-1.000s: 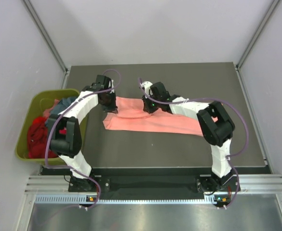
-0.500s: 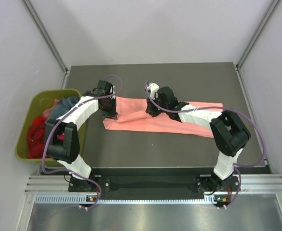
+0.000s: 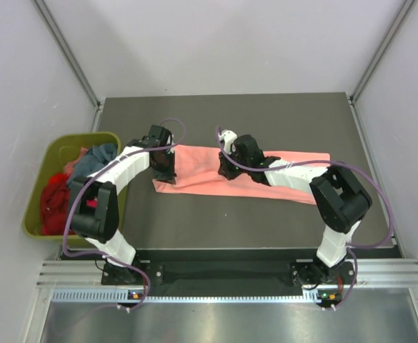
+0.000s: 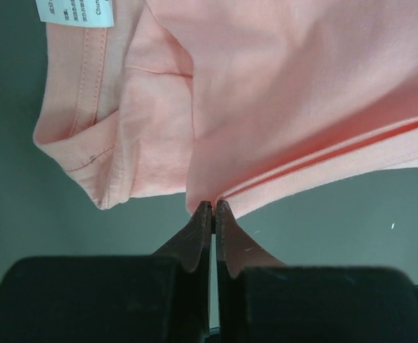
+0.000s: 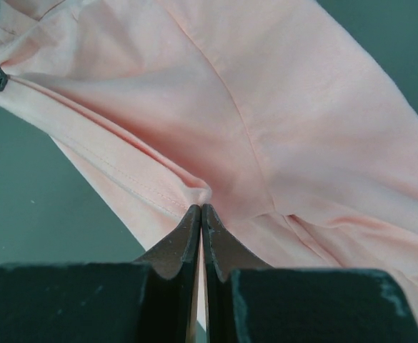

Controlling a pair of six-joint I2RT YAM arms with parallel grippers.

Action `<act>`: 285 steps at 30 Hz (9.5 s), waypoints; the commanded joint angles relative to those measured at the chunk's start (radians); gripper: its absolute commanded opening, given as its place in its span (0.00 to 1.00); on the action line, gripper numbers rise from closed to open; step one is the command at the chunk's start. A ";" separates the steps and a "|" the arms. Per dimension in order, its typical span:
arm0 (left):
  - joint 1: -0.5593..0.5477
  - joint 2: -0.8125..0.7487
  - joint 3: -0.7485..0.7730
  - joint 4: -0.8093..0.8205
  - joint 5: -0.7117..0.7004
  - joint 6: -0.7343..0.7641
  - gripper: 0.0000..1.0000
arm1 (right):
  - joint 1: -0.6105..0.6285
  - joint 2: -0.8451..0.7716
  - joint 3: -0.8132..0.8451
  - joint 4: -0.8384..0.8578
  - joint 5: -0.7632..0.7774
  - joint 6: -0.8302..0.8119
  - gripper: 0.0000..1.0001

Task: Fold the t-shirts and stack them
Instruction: Fold the tshirt

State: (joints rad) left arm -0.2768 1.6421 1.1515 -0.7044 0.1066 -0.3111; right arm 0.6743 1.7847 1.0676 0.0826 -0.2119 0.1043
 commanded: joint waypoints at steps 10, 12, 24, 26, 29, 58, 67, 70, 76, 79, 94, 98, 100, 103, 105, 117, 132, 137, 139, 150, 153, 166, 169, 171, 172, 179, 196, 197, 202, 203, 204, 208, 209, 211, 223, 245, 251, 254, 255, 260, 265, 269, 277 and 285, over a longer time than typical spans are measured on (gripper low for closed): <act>0.008 0.096 0.278 -0.021 -0.130 0.018 0.39 | -0.042 -0.160 0.078 -0.199 0.173 0.075 0.36; 0.014 0.172 0.376 -0.018 -0.127 0.024 0.39 | -0.093 -0.182 0.097 -0.259 0.181 0.112 0.37; 0.056 0.585 0.763 -0.044 -0.125 0.052 0.35 | -0.536 -0.177 0.078 -0.511 0.299 0.431 0.40; 0.060 0.616 0.764 -0.037 -0.137 0.046 0.34 | -0.581 -0.162 0.080 -0.547 0.347 0.471 0.39; 0.064 0.648 0.766 -0.035 -0.168 0.040 0.34 | -0.630 -0.137 0.088 -0.606 0.439 0.523 0.38; 0.113 0.729 0.798 -0.017 -0.193 0.030 0.16 | -0.832 0.062 0.064 -0.495 0.545 0.514 0.00; 0.126 0.777 0.898 -0.030 -0.191 0.032 0.16 | -0.840 0.177 0.236 -0.507 0.516 0.453 0.00; 0.126 0.772 0.933 -0.046 -0.164 0.033 0.16 | -0.840 0.212 0.294 -0.550 0.497 0.430 0.02; 0.125 0.670 0.927 -0.070 -0.166 0.041 0.19 | -0.846 0.127 0.362 -0.733 0.552 0.451 0.29; 0.119 0.589 0.878 -0.067 -0.162 0.041 0.21 | -0.857 0.055 0.367 -0.813 0.568 0.475 0.32; 0.033 0.426 0.548 -0.023 0.062 -0.011 0.23 | -0.871 -0.080 0.148 -0.853 0.491 0.626 0.30; 0.033 0.432 0.481 -0.011 0.042 -0.028 0.23 | -0.871 -0.076 0.089 -0.794 0.485 0.650 0.30; 0.033 0.444 0.444 -0.015 0.019 -0.031 0.23 | -0.871 -0.073 0.052 -0.771 0.486 0.656 0.29; 0.033 0.463 0.415 -0.021 -0.022 -0.033 0.23 | -0.872 -0.061 0.020 -0.736 0.500 0.649 0.22; 0.033 0.463 0.386 -0.014 -0.056 -0.031 0.23 | -0.872 -0.059 -0.011 -0.710 0.522 0.643 0.05; 0.037 0.481 0.350 -0.030 -0.196 -0.019 0.23 | -0.886 -0.373 -0.201 -0.577 0.614 0.580 0.00; 0.054 0.475 0.375 -0.066 -0.217 -0.002 0.24 | -0.889 -0.468 -0.409 -0.485 0.632 0.626 0.00; 0.054 0.470 0.418 -0.093 -0.211 0.010 0.24 | -0.891 -0.472 -0.364 -0.509 0.591 0.600 0.08; 0.053 0.466 0.451 -0.113 -0.209 0.021 0.25 | -0.891 -0.453 -0.310 -0.566 0.576 0.581 0.18; 0.047 0.461 0.617 -0.081 -0.064 0.021 0.29 | -0.892 -0.263 -0.025 -0.659 0.531 0.650 0.28; 0.047 0.508 0.655 -0.050 -0.021 0.026 0.28 | -0.892 -0.181 0.040 -0.646 0.510 0.678 0.28; 0.048 0.708 0.821 -0.040 -0.065 0.055 0.28 | -0.892 -0.044 0.121 -0.549 0.425 0.758 0.29; 0.048 0.711 0.814 -0.040 -0.079 0.058 0.27 | -0.892 -0.036 0.118 -0.528 0.427 0.767 0.30; 0.048 0.710 0.812 -0.040 -0.088 0.060 0.27 | -0.892 -0.019 0.120 -0.521 0.427 0.772 0.30; 0.048 0.708 0.812 -0.040 -0.087 0.060 0.28 | -0.892 -0.012 0.123 -0.517 0.427 0.772 0.30; 0.048 0.694 0.812 -0.038 -0.094 0.064 0.27 | -0.892 0.039 0.150 -0.497 0.437 0.781 0.31; 0.048 0.693 0.810 -0.040 -0.097 0.069 0.27 | -0.895 0.090 0.167 -0.461 0.460 0.770 0.20; 0.048 0.693 0.810 -0.040 -0.126 0.070 0.27 | -0.897 0.087 0.167 -0.463 0.460 0.770 0.17; 0.050 0.717 0.817 -0.040 -0.169 0.076 0.27 | -0.915 0.027 0.167 -0.475 0.471 0.749 0.00; 0.051 0.722 0.820 -0.040 -0.171 0.076 0.27 | -0.920 0.016 0.167 -0.481 0.471 0.746 0.00; 0.053 0.729 0.821 -0.041 -0.171 0.076 0.27 | -0.923 0.006 0.164 -0.486 0.471 0.741 0.00; 0.056 0.743 0.830 -0.044 -0.185 0.079 0.27 | -0.938 -0.033 0.144 -0.485 0.445 0.723 0.00; 0.054 0.745 0.832 -0.041 -0.188 0.081 0.27 | -0.940 -0.039 0.143 -0.484 0.434 0.722 0.00; 0.056 0.746 0.832 -0.043 -0.191 0.084 0.27 | -0.938 -0.047 0.135 -0.484 0.413 0.716 0.00; 0.057 0.756 0.838 -0.046 -0.212 0.096 0.27 | -0.944 -0.077 0.081 -0.515 0.407 0.670 0.00; 0.059 0.766 0.932 -0.070 -0.228 0.106 0.27 | -0.958 -0.024 0.043 -0.443 0.439 0.609 0.02; 0.053 0.687 0.962 -0.102 -0.150 0.102 0.30 | -0.958 -0.057 0.065 -0.468 0.408 0.584 0.08; 0.036 0.601 0.930 -0.122 -0.111 0.116 0.33 | -0.957 -0.068 0.066 -0.474 0.405 0.580 0.06; 0.022 0.576 0.891 -0.122 -0.081 0.119 0.34 | -0.958 -0.068 0.066 -0.472 0.398 0.581 0.04; -0.050 0.418 0.725 -0.086 0.025 0.202 0.38 | -0.957 -0.068 0.058 -0.474 0.384 0.586 0.03; -0.153 0.280 0.507 0.031 0.119 0.250 0.39 | -0.957 -0.070 0.057 -0.474 0.361 0.584 0.02; -0.220 0.263 0.435 0.054 0.140 0.296 0.41 | -0.957 -0.070 0.057 -0.472 0.352 0.580 0.02; -0.277 0.311 0.419 0.072 0.153 0.337 0.44 | -0.958 -0.062 0.049 -0.462 0.329 0.581 0.02; -0.292 0.392 0.398 0.099 0.099 0.371 0.47 | -0.958 -0.044 0.049 -0.452 0.319 0.584 0.02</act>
State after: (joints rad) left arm -0.5629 1.9942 1.5593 -0.6460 0.2199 0.0231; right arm -0.2707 1.7550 1.0943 -0.3958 0.1184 0.6983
